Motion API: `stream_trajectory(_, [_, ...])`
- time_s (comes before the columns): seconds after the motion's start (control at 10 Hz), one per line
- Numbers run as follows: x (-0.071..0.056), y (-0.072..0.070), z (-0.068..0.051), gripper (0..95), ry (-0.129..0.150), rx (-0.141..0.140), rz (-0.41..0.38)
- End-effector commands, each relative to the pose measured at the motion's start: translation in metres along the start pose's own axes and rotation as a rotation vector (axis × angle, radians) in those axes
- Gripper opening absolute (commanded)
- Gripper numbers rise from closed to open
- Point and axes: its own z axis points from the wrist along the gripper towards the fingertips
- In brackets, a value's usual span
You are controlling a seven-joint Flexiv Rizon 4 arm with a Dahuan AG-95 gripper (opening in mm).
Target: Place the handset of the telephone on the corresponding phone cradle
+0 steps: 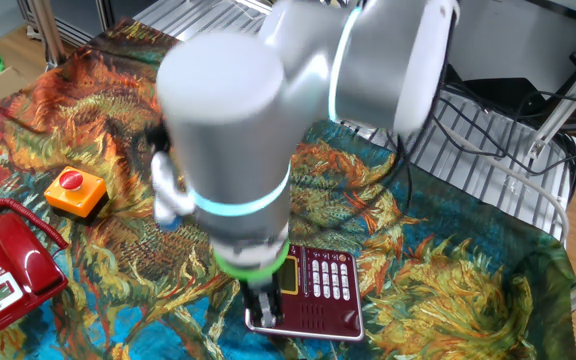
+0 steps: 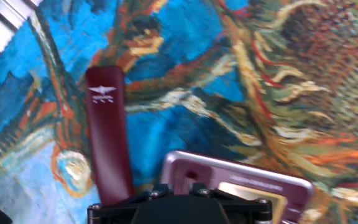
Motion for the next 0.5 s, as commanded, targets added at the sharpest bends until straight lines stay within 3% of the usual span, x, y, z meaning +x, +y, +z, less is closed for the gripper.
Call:
stream_trajectory(0.1, [-0.006, 0.01, 0.004, 76.0, -0.027, 0.05, -0.081])
stream_trajectory(0.3, [-0.017, 0.024, 0.006, 76.0, -0.031, 0.051, -0.093])
stream_trajectory(0.4, [-0.021, 0.029, 0.006, 95.0, -0.029, 0.05, -0.1])
stream_trajectory(0.5, [-0.025, 0.034, 0.008, 95.0, -0.028, 0.05, -0.101])
